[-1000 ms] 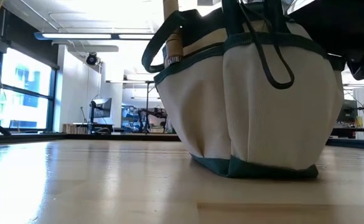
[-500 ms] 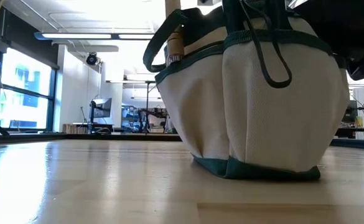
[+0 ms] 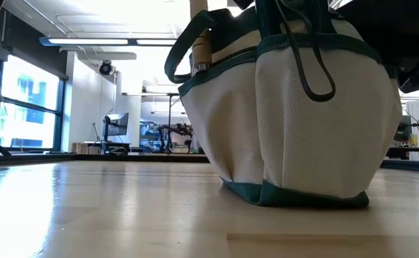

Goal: Pick & Place Garden tools in Gardening bag
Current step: Put the trowel into the gardening bag

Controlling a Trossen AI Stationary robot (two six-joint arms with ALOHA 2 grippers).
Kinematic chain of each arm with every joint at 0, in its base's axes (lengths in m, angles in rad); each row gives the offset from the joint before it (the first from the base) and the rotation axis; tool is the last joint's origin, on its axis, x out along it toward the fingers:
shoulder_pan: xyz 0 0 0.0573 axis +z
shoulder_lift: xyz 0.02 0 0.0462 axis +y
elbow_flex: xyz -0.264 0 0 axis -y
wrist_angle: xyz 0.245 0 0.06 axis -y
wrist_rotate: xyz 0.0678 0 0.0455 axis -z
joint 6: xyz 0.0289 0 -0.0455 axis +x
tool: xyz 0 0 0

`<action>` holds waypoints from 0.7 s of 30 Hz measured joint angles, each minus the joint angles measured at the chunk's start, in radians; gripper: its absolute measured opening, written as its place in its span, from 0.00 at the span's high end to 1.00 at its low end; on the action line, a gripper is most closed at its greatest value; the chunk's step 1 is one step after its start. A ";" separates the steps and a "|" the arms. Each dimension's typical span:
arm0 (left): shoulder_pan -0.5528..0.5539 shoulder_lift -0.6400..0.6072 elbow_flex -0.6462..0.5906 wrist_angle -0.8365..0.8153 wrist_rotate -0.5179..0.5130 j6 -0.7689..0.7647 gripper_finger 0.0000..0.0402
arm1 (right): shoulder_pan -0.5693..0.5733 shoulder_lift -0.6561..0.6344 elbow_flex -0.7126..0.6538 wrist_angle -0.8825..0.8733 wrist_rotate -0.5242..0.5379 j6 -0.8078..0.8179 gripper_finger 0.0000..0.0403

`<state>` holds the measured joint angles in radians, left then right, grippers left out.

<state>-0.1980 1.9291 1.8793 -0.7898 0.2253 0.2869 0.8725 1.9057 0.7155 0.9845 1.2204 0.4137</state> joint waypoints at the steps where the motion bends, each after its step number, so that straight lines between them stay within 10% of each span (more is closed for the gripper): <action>1: 0.000 0.004 -0.001 -0.003 -0.001 -0.001 0.75 | 0.000 0.000 0.000 0.000 0.000 0.000 0.84; 21: 0.001 0.036 -0.001 0.150 0.107 -0.034 0.75 | -0.003 0.000 0.000 0.000 -0.019 0.001 0.79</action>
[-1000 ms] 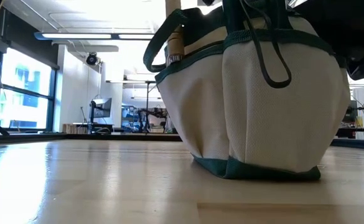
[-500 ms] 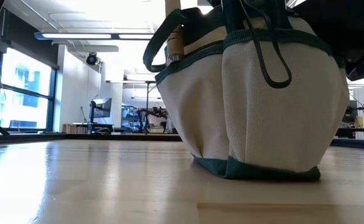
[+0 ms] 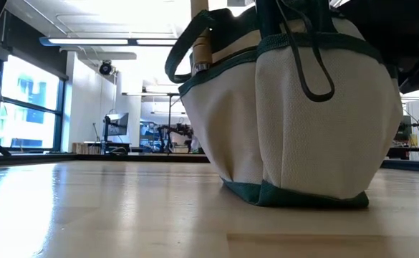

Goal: Pick & Place Garden tools in Gardening bag
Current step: Put the trowel into the gardening bag

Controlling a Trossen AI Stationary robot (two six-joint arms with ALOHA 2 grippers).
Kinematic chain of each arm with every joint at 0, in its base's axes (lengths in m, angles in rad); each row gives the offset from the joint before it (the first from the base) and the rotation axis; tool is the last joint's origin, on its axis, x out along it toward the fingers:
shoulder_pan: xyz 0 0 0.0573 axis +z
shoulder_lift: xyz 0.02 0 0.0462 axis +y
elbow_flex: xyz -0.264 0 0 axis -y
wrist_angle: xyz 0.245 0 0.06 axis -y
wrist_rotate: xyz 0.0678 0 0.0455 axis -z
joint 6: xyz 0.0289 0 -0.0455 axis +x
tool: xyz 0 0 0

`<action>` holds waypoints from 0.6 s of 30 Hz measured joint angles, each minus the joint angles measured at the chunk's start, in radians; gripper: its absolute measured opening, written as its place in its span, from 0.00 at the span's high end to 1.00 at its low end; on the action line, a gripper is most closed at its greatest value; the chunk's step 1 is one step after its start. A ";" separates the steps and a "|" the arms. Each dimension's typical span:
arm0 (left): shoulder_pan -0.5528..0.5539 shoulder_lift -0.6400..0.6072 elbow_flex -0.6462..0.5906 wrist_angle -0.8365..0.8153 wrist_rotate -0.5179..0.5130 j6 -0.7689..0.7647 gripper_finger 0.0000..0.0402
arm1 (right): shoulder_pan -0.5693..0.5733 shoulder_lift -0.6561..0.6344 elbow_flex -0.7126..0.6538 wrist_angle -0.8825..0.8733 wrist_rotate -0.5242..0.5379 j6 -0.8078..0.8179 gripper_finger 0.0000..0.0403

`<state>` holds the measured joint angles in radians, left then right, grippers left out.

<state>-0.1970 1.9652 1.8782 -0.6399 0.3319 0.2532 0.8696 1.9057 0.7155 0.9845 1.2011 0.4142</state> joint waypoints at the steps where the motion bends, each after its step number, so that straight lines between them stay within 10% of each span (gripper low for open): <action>1: 0.000 0.000 0.000 0.002 0.002 0.000 0.75 | 0.000 0.000 0.000 0.000 -0.001 0.000 0.79; 18: 0.000 0.015 0.001 -0.020 -0.004 -0.023 0.75 | 0.000 0.000 0.000 -0.001 -0.004 -0.001 0.79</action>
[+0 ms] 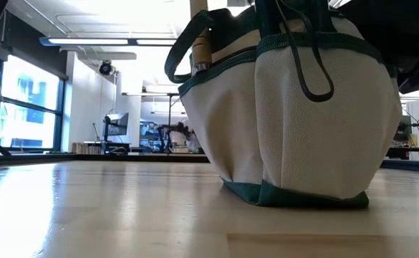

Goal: Pick & Place Garden tools in Gardening bag
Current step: Put the trowel into the gardening bag

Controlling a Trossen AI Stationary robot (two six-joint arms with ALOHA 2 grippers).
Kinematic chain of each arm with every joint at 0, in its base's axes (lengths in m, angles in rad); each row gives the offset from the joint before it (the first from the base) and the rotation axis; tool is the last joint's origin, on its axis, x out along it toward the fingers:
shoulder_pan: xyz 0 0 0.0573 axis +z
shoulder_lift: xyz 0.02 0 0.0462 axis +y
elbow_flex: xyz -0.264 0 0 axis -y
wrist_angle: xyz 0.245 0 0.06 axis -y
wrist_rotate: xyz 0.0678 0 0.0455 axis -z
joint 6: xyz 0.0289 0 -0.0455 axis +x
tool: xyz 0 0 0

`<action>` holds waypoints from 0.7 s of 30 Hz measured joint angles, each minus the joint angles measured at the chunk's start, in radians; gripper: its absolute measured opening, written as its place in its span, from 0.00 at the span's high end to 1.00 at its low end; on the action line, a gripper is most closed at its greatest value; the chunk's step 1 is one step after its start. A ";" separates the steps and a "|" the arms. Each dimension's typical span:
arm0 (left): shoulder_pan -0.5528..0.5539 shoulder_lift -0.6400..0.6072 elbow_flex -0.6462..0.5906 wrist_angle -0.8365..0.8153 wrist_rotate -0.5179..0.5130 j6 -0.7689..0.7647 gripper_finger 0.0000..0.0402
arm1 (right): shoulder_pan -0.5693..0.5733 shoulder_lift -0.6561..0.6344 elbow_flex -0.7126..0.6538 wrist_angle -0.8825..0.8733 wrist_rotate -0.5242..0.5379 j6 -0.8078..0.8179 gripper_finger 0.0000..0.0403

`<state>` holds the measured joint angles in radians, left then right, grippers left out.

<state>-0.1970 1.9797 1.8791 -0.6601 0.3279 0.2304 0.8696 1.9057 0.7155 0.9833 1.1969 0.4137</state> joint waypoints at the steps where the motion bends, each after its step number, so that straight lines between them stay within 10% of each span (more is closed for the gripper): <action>1: 0.000 0.002 -0.002 -0.013 -0.001 0.000 0.75 | 0.000 0.000 0.000 0.000 0.000 0.000 0.79; 21: 0.000 0.050 0.000 -0.012 -0.012 0.035 0.99 | 0.002 0.000 0.000 -0.001 -0.038 0.000 0.80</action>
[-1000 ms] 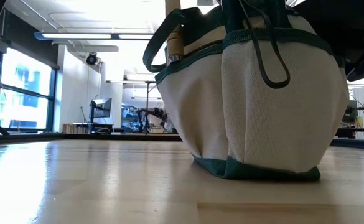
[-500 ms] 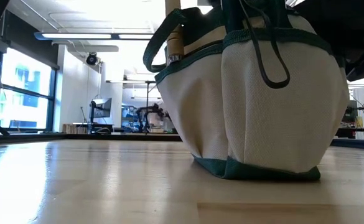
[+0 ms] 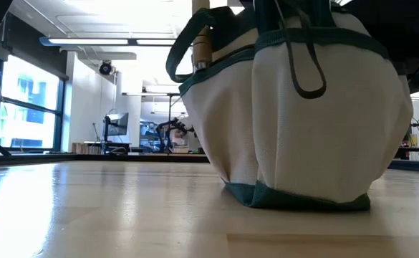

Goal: Pick & Place Garden tools in Gardening bag
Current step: Put the trowel into the gardening bag

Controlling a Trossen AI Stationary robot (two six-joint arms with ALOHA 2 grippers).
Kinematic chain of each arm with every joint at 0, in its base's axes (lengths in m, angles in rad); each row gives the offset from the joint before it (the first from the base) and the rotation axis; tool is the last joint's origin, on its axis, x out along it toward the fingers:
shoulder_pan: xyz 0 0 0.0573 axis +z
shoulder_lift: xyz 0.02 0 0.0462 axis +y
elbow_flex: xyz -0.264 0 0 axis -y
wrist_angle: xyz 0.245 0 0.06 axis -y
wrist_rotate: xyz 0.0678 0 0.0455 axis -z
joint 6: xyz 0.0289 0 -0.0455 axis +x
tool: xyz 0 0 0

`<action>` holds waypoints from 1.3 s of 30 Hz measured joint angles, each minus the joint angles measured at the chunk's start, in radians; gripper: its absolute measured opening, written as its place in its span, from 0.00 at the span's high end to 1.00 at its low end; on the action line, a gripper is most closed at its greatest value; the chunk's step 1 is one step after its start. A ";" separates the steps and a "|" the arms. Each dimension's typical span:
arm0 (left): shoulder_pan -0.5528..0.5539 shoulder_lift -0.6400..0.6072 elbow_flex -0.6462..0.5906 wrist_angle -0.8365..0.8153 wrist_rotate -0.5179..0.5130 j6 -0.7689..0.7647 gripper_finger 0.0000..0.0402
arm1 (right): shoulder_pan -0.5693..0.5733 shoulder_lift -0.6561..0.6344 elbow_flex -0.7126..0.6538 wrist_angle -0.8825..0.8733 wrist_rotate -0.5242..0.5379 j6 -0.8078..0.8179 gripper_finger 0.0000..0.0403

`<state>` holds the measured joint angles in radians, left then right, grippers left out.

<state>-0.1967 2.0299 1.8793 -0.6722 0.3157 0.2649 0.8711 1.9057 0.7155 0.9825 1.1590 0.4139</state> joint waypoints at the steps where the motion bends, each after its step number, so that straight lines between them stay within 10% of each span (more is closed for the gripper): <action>1: 0.000 0.000 0.000 -0.001 -0.002 0.000 1.00 | 0.000 0.000 0.000 0.001 -0.006 -0.006 0.80; 15: -0.004 0.002 0.000 0.010 0.005 -0.008 1.00 | 0.044 -0.012 0.000 0.040 -0.010 -0.147 0.78; 26: -0.009 0.002 -0.001 -0.018 0.010 -0.035 1.00 | 0.046 -0.017 0.000 0.044 -0.066 -0.154 0.46; 39: -0.051 -0.003 0.053 -0.067 -0.040 -0.076 1.00 | 0.154 -0.023 0.000 0.173 0.289 -0.409 0.31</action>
<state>-0.2472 2.0266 1.9319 -0.7393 0.2755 0.1889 1.0256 1.8824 0.7158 1.1560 1.4480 0.0054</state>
